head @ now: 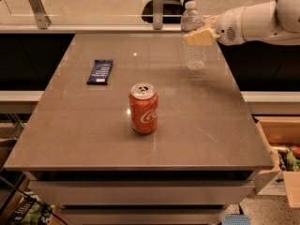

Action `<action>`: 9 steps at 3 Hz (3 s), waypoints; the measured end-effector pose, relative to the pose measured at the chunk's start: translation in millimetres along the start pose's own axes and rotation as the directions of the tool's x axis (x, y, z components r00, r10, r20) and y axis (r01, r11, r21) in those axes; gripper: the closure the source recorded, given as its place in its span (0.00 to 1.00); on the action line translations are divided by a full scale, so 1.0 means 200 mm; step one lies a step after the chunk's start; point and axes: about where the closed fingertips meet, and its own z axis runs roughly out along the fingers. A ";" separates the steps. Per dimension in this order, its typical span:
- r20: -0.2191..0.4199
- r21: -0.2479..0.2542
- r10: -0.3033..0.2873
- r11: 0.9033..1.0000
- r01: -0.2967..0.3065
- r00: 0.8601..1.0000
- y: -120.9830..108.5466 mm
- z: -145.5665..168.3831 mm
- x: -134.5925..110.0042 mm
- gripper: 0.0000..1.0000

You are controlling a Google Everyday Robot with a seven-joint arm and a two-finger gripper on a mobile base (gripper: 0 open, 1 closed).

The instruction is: Knock water bottle over

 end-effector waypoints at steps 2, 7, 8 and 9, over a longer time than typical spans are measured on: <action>-0.139 0.014 -0.032 0.999 0.034 0.990 0.03 -0.08 -0.09 1.00; -0.544 0.007 -0.057 0.997 0.072 0.837 0.07 -0.09 -0.02 1.00; -0.603 -0.016 -0.072 0.997 0.077 0.795 0.09 -0.05 0.03 1.00; -0.662 -0.057 -0.102 0.995 0.087 0.742 0.12 0.01 0.09 1.00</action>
Offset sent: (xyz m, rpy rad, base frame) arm -0.0179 -0.0098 0.0419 -0.2361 0.0761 -0.0387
